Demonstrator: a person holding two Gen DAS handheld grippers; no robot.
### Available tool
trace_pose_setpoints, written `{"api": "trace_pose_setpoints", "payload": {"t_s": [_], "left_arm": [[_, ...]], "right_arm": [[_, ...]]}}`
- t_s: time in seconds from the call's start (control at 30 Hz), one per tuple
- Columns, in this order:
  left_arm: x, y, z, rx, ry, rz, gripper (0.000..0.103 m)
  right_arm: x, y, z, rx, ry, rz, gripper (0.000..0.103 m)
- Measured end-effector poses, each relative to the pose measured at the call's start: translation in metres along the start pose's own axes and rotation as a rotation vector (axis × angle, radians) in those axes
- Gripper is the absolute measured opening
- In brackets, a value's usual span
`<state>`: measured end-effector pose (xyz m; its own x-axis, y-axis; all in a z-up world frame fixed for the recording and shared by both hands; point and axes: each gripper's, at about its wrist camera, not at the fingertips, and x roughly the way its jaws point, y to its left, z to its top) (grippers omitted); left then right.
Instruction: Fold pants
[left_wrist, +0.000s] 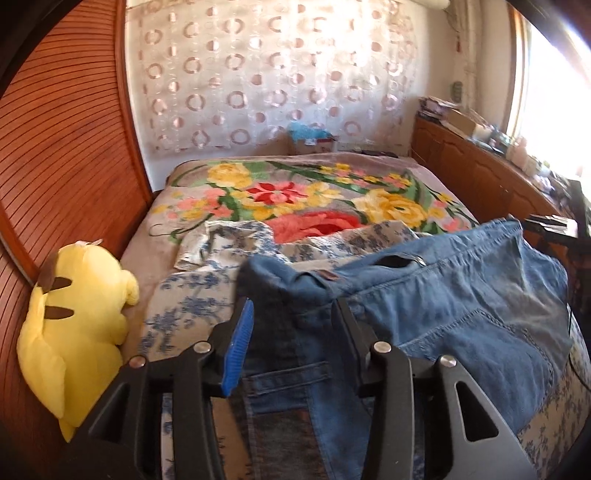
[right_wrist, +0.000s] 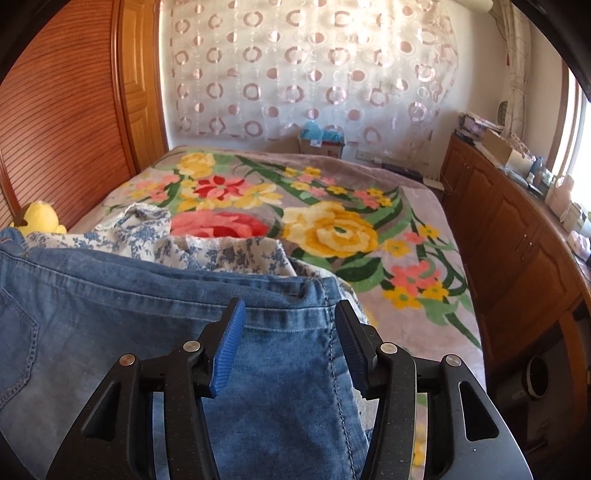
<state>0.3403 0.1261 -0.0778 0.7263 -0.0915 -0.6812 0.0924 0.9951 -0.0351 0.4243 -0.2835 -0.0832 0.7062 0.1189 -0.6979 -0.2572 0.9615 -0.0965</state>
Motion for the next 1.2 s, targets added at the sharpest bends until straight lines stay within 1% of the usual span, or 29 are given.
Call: {"api": "trace_pose_setpoints", "payload": {"t_s": [0.07, 0.13, 0.2, 0.3, 0.37, 0.43, 0.57, 0.7, 0.83, 0.97, 1.1, 1.13, 1.2], "left_arm": [[0.007, -0.007, 0.0, 0.017, 0.015, 0.005, 0.043], [0.017, -0.008, 0.001, 0.024, 0.038, 0.021, 0.043], [0.026, -0.007, 0.003, 0.009, 0.058, 0.021, 0.043], [0.037, 0.0, 0.006, -0.014, 0.081, 0.011, 0.043], [0.042, 0.002, 0.007, -0.014, 0.091, 0.03, 0.043], [0.05, 0.005, 0.007, -0.021, 0.109, 0.026, 0.044], [0.06, 0.002, 0.004, -0.014, 0.128, 0.04, 0.044], [0.063, 0.002, 0.002, -0.009, 0.132, 0.052, 0.046], [0.06, 0.001, 0.0, -0.009, 0.114, 0.059, 0.046], [0.046, 0.002, -0.002, -0.019, 0.085, 0.05, 0.046], [0.025, -0.004, -0.001, -0.014, 0.045, 0.032, 0.046], [0.017, -0.008, -0.002, -0.007, 0.029, 0.027, 0.047], [0.004, -0.013, -0.002, 0.002, 0.003, 0.008, 0.055]], "right_arm": [[0.009, -0.001, 0.001, -0.003, 0.031, -0.013, 0.052], [0.022, -0.005, 0.002, -0.003, 0.063, -0.046, 0.052], [0.033, -0.011, 0.003, 0.002, 0.089, -0.081, 0.052], [0.044, -0.023, 0.002, 0.033, 0.116, -0.103, 0.052], [0.049, -0.028, 0.0, 0.046, 0.128, -0.108, 0.052], [0.052, -0.031, -0.003, 0.049, 0.139, -0.117, 0.052], [0.049, -0.033, -0.006, 0.057, 0.126, -0.113, 0.052], [0.039, -0.033, -0.007, 0.076, 0.101, -0.093, 0.052], [0.014, -0.025, -0.01, 0.085, 0.051, -0.058, 0.052], [-0.015, -0.01, -0.017, 0.086, 0.008, -0.018, 0.052], [-0.04, 0.008, -0.023, 0.081, -0.024, 0.02, 0.052], [-0.047, 0.013, -0.026, 0.081, -0.033, 0.033, 0.052], [-0.059, 0.023, -0.03, 0.079, -0.044, 0.057, 0.052]]}}
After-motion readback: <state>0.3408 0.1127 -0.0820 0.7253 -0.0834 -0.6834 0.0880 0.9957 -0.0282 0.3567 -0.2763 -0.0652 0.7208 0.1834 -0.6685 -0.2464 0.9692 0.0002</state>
